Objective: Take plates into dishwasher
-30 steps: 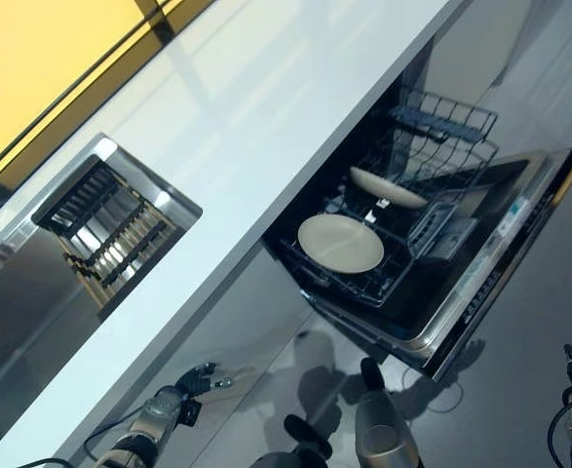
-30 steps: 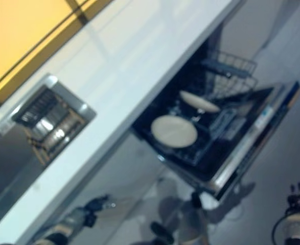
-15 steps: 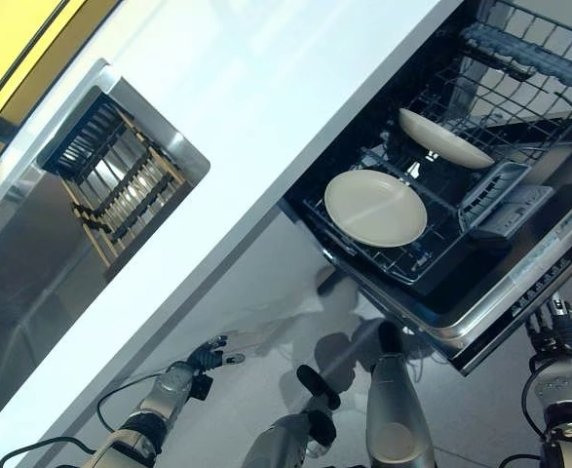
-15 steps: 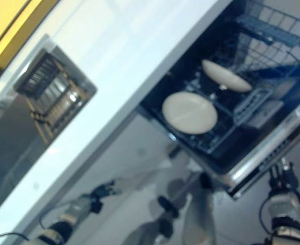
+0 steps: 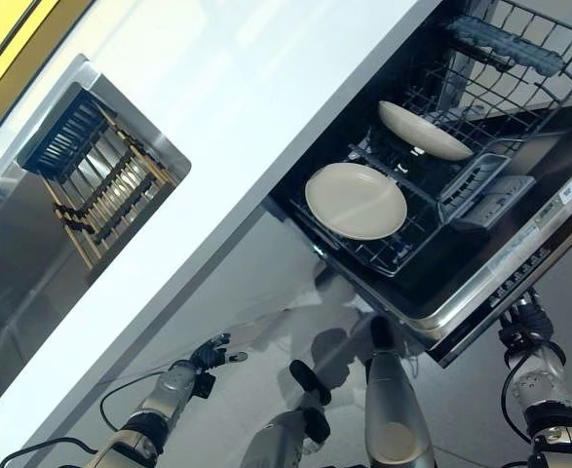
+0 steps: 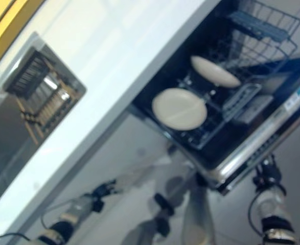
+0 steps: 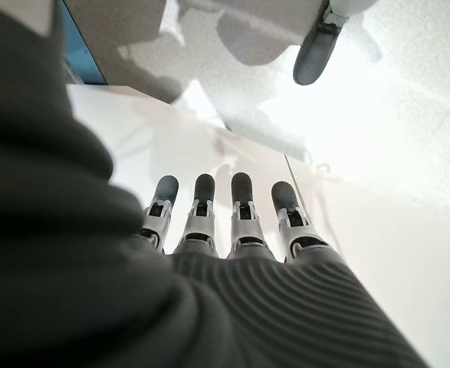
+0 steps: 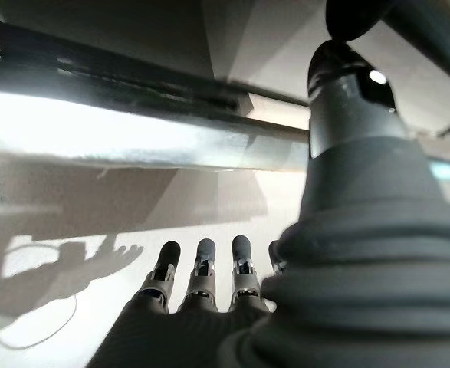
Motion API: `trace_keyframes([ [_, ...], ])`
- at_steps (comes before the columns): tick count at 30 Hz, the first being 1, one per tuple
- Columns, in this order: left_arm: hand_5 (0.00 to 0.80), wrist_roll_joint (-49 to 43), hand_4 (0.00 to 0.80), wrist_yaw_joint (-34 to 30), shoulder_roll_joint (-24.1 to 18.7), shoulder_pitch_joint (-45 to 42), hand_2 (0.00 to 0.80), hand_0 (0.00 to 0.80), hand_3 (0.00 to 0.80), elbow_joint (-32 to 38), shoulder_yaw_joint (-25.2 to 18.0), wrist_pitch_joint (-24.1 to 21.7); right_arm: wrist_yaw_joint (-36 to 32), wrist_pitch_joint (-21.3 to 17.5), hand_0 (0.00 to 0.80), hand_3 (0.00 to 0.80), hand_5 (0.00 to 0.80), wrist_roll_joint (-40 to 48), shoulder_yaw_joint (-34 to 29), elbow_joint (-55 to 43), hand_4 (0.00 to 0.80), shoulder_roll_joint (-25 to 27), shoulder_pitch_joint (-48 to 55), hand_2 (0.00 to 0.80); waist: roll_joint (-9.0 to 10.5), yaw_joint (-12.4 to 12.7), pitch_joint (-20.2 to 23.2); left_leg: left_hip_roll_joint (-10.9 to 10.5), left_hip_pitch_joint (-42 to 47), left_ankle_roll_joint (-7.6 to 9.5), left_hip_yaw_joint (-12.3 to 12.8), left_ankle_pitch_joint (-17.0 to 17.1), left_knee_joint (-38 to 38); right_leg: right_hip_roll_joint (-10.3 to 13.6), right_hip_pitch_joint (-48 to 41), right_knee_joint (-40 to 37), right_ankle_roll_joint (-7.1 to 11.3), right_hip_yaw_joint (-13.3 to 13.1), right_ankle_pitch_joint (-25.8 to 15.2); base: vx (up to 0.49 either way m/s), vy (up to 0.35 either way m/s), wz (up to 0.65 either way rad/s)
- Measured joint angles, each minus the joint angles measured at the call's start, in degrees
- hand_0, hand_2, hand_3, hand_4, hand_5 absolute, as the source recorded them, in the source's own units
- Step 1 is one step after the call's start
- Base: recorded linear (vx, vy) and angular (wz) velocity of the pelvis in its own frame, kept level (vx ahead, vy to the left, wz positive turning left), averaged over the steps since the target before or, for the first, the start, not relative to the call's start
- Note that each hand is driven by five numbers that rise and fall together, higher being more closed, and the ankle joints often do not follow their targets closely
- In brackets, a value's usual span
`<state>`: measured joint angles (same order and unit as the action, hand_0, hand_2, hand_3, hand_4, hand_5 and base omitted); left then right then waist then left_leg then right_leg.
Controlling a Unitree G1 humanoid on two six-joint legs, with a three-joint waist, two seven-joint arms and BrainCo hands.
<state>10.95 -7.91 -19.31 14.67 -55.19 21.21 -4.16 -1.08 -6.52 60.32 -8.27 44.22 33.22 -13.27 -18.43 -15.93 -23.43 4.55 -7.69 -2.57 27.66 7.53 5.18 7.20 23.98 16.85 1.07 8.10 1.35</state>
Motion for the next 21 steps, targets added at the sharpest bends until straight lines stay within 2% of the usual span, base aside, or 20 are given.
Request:
trace_keyframes([
  [4,0.0,-0.01,0.0,0.02,1.78,0.0,0.0,0.0,0.0,-0.07,0.0,-0.02,-0.43,0.0,0.0,0.0,0.0,-1.24,0.61,-4.35,0.0,-1.24,0.21,0.0,0.0,0.05,0.0,0.49,0.03,-0.32,-1.05,0.46,-0.02,-0.55,-0.39,-0.26,-0.23,0.55,-0.02,0.0,0.0,0.0],
  [11,0.0,-0.15,0.0,0.15,3.22,-0.5,0.0,0.0,0.0,-0.18,-0.09,-0.02,-3.67,0.29,0.0,0.0,0.0,-3.58,2.53,-12.65,0.0,-1.5,0.19,0.0,0.0,0.35,0.0,0.79,0.44,-0.35,-1.23,0.48,-0.05,-0.82,-1.34,-1.03,-0.51,1.01,-0.34,0.002,0.005,0.0],
  [18,0.0,-0.19,0.0,0.26,3.61,-1.27,0.0,0.0,0.0,-0.05,-0.35,0.19,-7.05,2.9,0.0,0.0,0.0,-9.07,4.87,-19.93,0.0,-1.3,-2.12,0.0,0.07,1.44,-0.05,1.31,2.11,-0.44,-1.57,0.37,-0.23,-1.12,-4.27,-2.28,-0.59,2.15,-0.35,0.03,0.036,0.07],
  [21,0.0,-0.19,0.0,0.35,4.09,-1.25,0.0,0.0,0.0,-0.01,-0.4,0.6,-7.81,3.99,0.0,0.0,0.0,-10.9,6.43,-21.72,0.0,-1.26,-3.7,0.0,0.1,1.69,-0.07,1.33,2.33,-0.45,-2.49,0.38,-0.25,-0.98,-5.25,-2.64,-0.58,3.11,-0.37,0.043,0.049,0.15],
])
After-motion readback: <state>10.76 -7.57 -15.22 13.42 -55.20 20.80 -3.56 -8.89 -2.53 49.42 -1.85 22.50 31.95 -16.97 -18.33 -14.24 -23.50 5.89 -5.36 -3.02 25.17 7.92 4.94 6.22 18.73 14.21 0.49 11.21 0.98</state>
